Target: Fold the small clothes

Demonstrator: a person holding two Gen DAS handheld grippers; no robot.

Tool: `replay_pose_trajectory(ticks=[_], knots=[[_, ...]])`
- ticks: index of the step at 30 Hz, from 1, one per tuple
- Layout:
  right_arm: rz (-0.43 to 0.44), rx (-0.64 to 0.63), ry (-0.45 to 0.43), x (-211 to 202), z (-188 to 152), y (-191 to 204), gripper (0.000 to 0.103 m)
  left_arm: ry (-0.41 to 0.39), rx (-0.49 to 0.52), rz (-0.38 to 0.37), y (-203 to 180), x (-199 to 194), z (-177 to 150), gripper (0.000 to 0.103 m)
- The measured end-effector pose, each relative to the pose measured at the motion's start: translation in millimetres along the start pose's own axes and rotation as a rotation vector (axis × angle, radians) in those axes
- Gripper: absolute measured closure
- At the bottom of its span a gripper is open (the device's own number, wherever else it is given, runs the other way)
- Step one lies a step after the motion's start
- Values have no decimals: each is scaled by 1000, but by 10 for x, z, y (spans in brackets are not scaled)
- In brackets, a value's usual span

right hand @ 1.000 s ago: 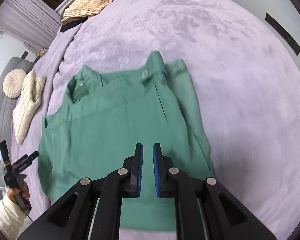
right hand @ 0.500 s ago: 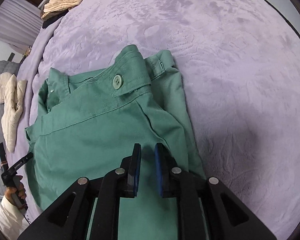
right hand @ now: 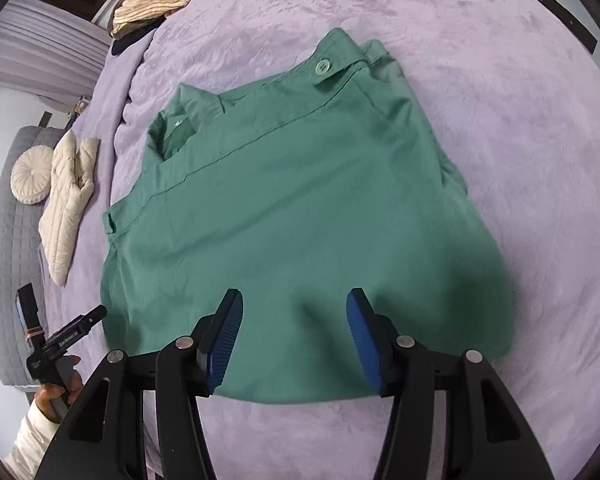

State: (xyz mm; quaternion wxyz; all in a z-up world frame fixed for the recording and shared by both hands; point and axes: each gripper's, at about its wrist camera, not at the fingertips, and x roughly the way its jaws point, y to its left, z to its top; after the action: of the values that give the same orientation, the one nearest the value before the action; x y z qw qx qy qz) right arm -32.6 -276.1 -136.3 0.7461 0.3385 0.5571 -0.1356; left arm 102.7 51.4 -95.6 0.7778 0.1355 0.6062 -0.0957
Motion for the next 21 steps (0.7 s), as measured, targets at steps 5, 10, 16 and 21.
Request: replay_pose_trajectory(ticks=[5,10,16,21], knots=[[13,38,26,54,-316,96,44,17,15,-17,73,-188,-361,0],[23,77,55,135,-593,173,42,42,17,-21,179,-260,-581,0],[48,99,84,239,-847,360,35,54,2,-45,263,-320,-795,0],[74,99,90,311,-1015,546,22,59,-8,-71,287,-387,-909,0]])
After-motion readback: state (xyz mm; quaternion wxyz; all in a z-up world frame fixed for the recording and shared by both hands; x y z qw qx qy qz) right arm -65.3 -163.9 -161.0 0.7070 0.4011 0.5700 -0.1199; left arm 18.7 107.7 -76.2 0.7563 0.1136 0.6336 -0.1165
